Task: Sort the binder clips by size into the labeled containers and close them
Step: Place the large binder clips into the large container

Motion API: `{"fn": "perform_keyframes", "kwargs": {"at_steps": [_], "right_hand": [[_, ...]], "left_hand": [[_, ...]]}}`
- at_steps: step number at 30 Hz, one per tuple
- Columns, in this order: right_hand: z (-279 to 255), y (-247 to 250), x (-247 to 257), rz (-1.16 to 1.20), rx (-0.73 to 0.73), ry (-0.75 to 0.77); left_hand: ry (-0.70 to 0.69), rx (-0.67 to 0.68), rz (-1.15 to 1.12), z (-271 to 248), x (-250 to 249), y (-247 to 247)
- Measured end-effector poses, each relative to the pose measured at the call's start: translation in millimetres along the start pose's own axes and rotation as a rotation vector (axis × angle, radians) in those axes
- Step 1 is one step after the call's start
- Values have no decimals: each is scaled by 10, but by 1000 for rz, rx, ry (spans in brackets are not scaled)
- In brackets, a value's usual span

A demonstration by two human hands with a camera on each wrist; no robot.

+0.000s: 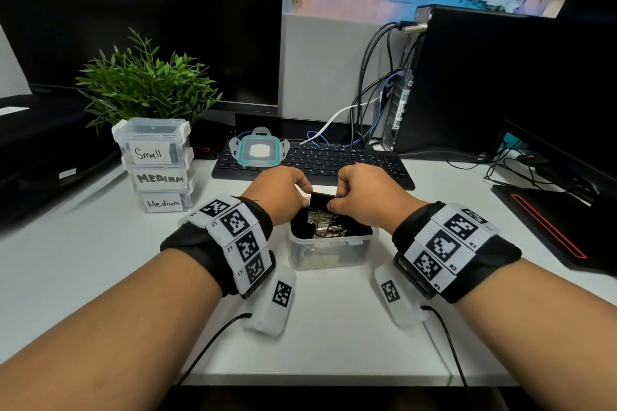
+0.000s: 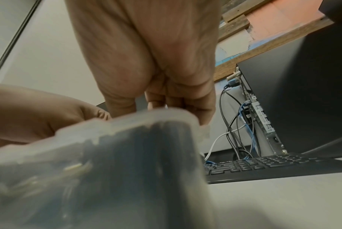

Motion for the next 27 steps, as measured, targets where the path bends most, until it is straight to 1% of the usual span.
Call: {"fn": "perform_keyframes", "kwargs": {"at_steps": [3, 6, 12, 17, 27], "right_hand": [[0, 1, 25, -9, -7, 1], [-3, 13, 45, -28, -12, 8], [-10, 18, 56, -23, -15, -10], [-14, 53, 48, 22, -59, -26], [-16, -33, 33, -17, 19, -57]], "left_hand": [[9, -39, -65, -5, 26, 32], [-12, -68, -79, -15, 41, 48], [-21, -13, 54, -52, 18, -10], [-8, -16, 61, -70, 41, -17], [8, 0, 133, -100, -7, -38]]}}
Point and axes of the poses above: each hand's wrist, its own z-axis towards the middle knuckle, its own y-axis out of the back of the hand, x = y × z, the point moved 8 cm from there along z, towards the middle knuckle, and after that the axes turned 10 degrees about y, right-handed, at the moved point
